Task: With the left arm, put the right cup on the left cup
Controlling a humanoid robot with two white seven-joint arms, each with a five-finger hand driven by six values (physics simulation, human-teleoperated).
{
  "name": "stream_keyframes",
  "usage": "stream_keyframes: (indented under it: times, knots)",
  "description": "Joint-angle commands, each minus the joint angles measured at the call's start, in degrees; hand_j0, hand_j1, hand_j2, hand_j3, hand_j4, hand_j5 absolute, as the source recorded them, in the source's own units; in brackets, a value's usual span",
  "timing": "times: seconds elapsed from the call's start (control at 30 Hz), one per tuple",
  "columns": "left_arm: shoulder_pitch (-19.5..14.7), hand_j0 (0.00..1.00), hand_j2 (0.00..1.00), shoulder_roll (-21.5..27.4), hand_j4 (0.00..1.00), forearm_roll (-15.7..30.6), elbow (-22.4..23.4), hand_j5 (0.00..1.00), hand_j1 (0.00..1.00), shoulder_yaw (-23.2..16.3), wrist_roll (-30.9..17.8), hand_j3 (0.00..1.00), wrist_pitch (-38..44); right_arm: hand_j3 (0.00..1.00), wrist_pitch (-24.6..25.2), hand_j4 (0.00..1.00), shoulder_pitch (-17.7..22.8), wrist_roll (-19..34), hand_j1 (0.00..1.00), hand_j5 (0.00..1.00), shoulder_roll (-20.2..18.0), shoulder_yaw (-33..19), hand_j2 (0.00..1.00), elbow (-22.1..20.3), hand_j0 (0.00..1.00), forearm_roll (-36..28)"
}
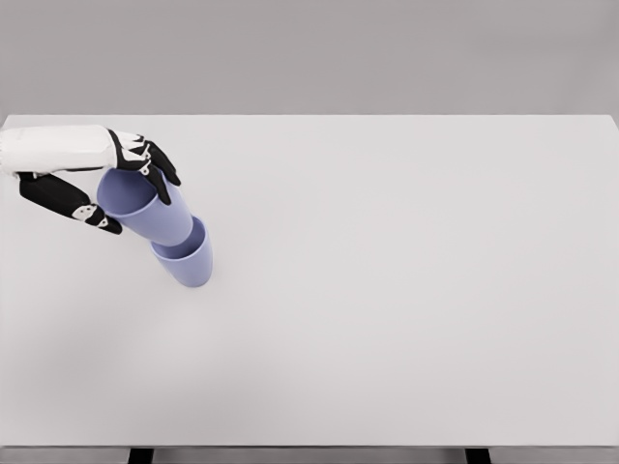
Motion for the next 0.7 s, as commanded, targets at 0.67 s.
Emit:
stream_keyframes:
  times: [0.67]
  knots:
    - [0.62,0.59,0.59,-0.70,0.59,0.36,0.91,0.59,0.59,0.51,-0.02,0.59,0.17,1.00,-0.01,1.00,0.00,0.02,1.00,1.00,0.00,-0.01,1.00,0.00,1.00,-0.02]
